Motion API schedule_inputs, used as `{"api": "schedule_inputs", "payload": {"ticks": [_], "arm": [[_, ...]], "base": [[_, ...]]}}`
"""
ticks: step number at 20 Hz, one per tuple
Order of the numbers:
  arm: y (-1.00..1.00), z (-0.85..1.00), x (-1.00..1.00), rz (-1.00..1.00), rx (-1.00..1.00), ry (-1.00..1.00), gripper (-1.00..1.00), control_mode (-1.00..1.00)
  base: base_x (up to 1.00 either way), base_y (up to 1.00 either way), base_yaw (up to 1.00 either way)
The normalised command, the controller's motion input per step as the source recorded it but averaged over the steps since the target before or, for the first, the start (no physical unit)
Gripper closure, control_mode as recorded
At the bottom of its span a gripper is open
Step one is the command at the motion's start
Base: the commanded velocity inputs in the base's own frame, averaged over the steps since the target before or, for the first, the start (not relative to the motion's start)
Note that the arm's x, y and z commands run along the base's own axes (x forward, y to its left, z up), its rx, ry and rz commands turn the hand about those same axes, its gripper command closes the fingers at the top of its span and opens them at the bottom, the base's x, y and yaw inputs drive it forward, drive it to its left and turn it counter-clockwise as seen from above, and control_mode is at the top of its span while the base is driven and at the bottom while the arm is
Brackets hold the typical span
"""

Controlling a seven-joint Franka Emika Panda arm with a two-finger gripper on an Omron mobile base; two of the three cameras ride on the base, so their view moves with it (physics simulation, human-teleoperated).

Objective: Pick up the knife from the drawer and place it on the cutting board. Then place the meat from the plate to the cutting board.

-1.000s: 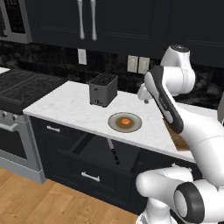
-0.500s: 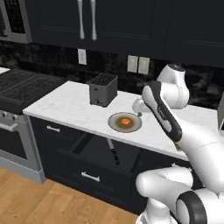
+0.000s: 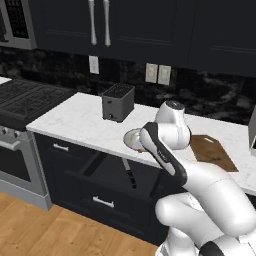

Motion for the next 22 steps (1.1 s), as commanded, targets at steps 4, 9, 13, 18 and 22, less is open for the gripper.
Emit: {"api": "schedule_inputs", "payload": {"ticks": [4,9,13,18,22], "arm": [[0.21,-0.66,0.23,-0.06,0.03,0.11,-1.00,-1.00],[0.24,-0.69,0.48,-0.12,-0.01,0.10,-1.00,-1.00],[0.19,-0.67,0.25,-0.08,0.00,0.15,-1.00,-1.00],[0.22,-0.51,0.00,-0.06,0.03,0.11,-1.00,-1.00],[0.04,-0.38,0.00,-0.02,0.09,0.13,-1.00,-1.00]], "base": [[0.00,0.00,0.00],[0.00,0.00,0.00],[0.00,0.00,0.00],[0.00,0.00,0.00],[0.00,0.00,0.00]]}}
